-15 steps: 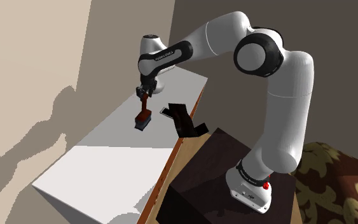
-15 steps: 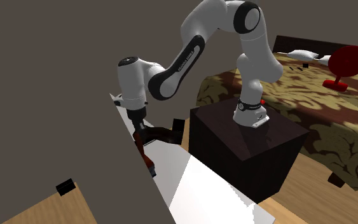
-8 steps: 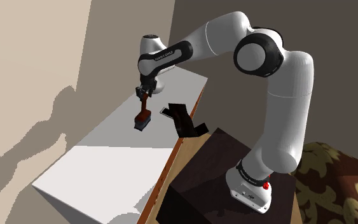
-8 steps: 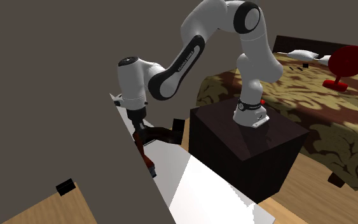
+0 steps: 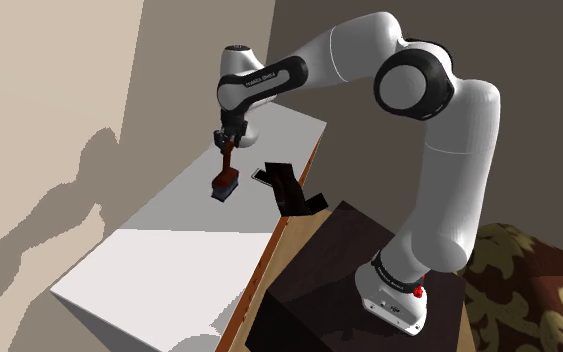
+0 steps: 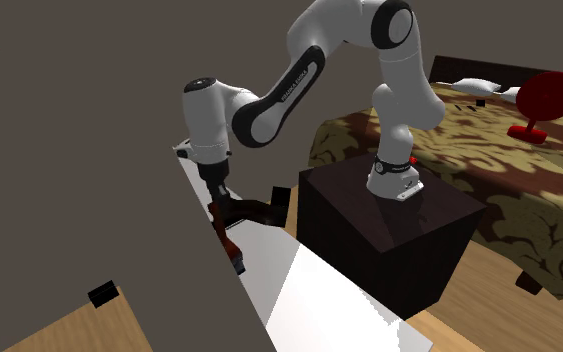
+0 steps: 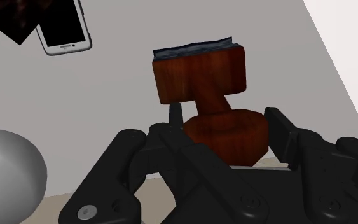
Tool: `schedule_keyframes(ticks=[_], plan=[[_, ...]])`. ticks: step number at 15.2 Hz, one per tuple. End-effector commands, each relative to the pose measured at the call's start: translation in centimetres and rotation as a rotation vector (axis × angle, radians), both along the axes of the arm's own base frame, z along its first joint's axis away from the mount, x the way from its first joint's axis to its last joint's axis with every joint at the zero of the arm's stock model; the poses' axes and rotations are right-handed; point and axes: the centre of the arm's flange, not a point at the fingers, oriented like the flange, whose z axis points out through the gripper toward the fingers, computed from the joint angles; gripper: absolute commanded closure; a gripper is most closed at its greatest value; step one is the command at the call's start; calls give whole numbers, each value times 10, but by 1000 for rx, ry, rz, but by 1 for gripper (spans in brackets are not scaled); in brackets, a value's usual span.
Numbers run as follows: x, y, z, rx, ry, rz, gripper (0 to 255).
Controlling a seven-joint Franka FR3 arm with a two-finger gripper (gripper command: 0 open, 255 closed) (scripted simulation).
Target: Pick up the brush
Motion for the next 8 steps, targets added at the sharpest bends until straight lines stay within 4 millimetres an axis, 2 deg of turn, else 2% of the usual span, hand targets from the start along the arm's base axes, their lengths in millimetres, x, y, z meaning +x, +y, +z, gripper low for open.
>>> schedule_keyframes(ticks=[1, 8], plan=[[0, -1, 11, 0, -1, 0, 255], [0, -1, 48, 0, -1, 0, 255]])
